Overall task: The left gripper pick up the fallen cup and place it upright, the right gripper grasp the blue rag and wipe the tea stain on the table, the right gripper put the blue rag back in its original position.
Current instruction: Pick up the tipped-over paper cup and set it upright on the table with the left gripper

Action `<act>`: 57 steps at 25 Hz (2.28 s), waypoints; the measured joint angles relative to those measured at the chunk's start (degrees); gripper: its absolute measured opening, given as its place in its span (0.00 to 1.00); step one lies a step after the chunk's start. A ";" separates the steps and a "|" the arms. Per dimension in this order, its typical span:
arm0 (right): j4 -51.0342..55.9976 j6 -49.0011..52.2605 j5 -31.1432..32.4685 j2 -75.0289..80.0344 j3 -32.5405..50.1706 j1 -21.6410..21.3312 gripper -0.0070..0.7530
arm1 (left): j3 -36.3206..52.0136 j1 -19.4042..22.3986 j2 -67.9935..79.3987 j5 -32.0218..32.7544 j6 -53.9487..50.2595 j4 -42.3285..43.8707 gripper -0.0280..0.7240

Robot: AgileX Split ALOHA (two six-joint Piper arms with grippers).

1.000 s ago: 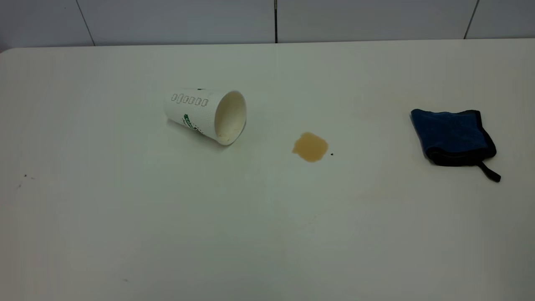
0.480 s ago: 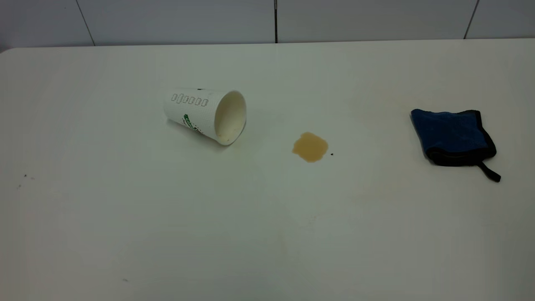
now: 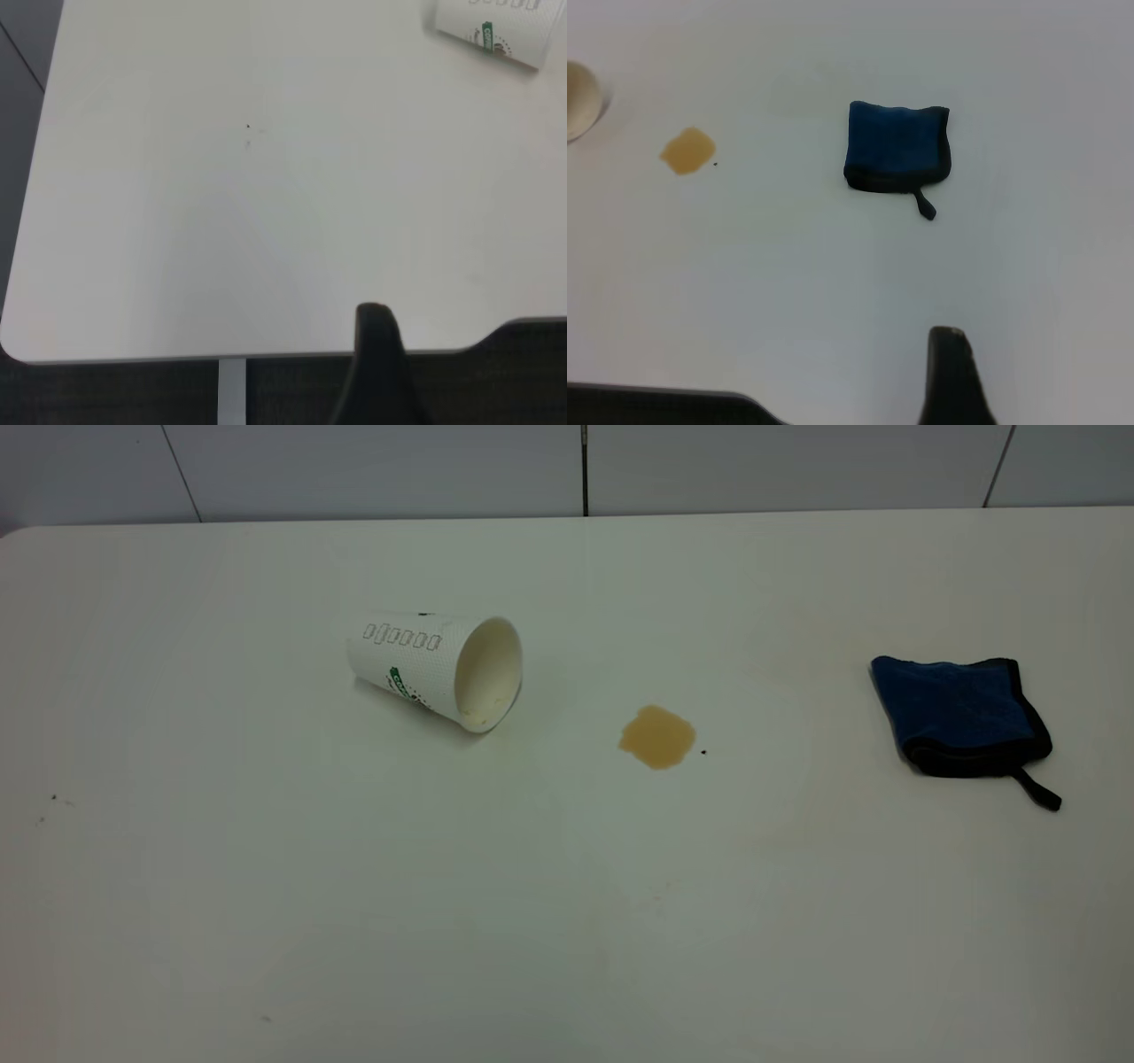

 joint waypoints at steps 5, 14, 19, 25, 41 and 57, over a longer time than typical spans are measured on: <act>0.00 0.00 0.00 0.00 0.00 0.00 0.71 | 0.00 0.00 0.00 -2.67 0.00 0.75 0.79; 0.00 0.00 0.00 0.00 0.00 0.00 0.71 | -2.09 0.00 13.20 -8.35 3.62 -0.34 0.78; 0.00 0.00 0.00 0.00 0.00 0.00 0.71 | -4.08 0.00 30.57 -18.02 8.92 -2.42 0.78; 0.00 0.00 0.00 0.00 0.00 0.00 0.71 | -8.71 -0.53 49.88 -31.02 15.62 -7.27 0.78; 0.00 0.00 0.00 0.00 0.00 0.00 0.71 | -29.36 -25.81 98.38 -43.50 -1.38 14.82 0.78; 0.00 -0.04 0.00 0.00 0.00 0.00 0.71 | -60.80 -42.25 134.33 -31.46 -53.78 63.00 0.78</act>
